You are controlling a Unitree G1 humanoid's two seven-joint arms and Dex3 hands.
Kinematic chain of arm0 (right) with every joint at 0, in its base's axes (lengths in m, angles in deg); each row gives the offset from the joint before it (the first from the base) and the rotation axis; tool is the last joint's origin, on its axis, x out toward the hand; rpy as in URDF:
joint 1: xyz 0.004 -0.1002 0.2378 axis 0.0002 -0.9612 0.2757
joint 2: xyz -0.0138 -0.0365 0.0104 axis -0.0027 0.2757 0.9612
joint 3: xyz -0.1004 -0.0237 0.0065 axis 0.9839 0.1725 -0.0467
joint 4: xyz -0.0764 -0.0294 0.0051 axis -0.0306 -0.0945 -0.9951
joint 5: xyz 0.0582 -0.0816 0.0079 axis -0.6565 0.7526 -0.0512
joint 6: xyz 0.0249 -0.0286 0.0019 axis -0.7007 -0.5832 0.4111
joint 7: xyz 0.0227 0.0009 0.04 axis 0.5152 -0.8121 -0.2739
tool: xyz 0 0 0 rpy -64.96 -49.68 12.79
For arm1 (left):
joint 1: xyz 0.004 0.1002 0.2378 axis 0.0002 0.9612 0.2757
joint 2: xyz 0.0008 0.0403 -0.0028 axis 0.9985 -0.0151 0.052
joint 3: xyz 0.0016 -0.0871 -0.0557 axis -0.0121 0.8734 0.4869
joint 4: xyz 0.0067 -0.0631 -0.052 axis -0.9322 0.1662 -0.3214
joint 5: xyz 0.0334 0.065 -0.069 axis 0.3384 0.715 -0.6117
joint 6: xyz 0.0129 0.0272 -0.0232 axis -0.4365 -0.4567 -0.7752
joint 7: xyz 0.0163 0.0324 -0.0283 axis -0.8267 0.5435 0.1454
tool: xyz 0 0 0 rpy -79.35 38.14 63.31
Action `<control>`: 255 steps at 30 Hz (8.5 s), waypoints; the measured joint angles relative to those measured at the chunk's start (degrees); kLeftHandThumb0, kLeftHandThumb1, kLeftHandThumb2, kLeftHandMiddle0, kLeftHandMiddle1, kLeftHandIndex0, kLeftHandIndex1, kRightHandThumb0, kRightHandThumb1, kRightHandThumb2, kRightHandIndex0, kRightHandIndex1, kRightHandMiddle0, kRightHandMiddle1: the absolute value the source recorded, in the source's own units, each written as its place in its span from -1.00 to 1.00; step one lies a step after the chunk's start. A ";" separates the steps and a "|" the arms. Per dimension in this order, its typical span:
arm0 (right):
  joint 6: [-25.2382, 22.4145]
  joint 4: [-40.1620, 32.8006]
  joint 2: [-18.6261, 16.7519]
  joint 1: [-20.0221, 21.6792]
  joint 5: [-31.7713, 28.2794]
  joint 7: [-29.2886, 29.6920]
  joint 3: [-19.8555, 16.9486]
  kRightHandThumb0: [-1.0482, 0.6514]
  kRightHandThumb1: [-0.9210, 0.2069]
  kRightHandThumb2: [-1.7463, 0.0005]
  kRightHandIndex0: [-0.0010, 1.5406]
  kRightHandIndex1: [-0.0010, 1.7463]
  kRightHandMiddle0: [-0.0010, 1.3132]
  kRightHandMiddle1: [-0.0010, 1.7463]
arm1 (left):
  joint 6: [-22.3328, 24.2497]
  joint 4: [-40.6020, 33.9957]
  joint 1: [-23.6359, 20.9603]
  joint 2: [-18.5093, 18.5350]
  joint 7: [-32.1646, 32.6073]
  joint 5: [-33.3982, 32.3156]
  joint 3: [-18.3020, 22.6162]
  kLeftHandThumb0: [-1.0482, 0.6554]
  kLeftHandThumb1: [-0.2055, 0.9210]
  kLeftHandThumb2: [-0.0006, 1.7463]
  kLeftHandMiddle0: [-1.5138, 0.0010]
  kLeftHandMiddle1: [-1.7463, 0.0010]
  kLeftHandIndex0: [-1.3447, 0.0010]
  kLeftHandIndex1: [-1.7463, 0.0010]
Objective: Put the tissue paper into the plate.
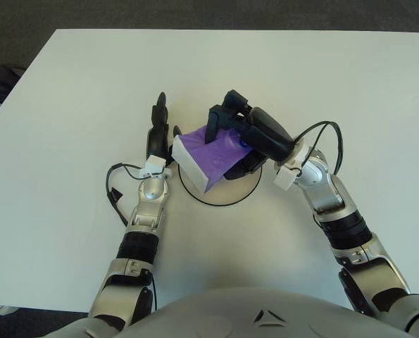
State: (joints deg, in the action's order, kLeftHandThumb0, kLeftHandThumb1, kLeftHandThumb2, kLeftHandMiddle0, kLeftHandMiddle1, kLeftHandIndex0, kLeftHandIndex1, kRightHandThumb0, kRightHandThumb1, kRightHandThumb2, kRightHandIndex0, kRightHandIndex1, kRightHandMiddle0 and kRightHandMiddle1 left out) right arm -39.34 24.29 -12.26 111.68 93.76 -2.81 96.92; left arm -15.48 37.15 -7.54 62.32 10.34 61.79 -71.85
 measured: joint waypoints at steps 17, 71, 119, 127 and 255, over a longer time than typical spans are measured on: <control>-9.06 -3.67 4.45 3.10 1.34 -9.50 0.13 -0.73 -0.86 0.31 -0.86 0.29 -0.86 0.45 | -0.18 0.17 -0.01 0.05 1.20 0.07 -0.01 -0.82 1.00 0.18 0.84 1.00 1.00 0.76; -0.83 2.74 10.85 10.01 -8.56 -17.18 -0.51 -1.00 -1.00 0.12 -1.00 -1.00 -1.00 -1.00 | 0.41 -1.44 1.33 0.11 0.70 -1.00 0.33 -0.81 1.00 0.13 0.83 0.98 1.00 0.65; -6.20 30.55 -16.13 1.13 -34.90 10.08 -26.79 -0.76 -1.00 -0.24 -0.78 -0.96 -1.00 -0.61 | 1.16 -7.13 6.05 -0.80 0.46 -1.01 0.22 -0.73 1.00 0.13 0.75 0.96 1.00 0.41; -6.78 28.85 -17.26 -1.28 -33.15 11.58 -25.70 -0.74 -1.00 -0.25 -0.77 -0.96 -1.00 -0.59 | 1.22 -7.47 6.42 -0.65 0.18 -0.98 0.14 -0.73 1.00 0.14 0.75 0.97 1.00 0.42; -3.20 24.81 -16.00 -10.96 -19.33 21.55 -17.90 -0.47 -1.00 -0.13 -0.68 -0.96 -1.00 -0.40 | 1.69 -9.42 8.05 -1.31 -0.64 -0.30 0.58 -0.74 1.00 0.13 0.76 0.99 1.00 0.44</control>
State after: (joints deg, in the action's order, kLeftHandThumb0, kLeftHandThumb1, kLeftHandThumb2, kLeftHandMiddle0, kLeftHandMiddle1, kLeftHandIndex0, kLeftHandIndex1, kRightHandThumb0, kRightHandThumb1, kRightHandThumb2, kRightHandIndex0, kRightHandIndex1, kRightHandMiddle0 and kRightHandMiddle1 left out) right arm -42.53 49.11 -28.25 100.72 74.43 18.74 79.01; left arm -13.79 27.73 0.51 61.00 9.70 61.49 -71.27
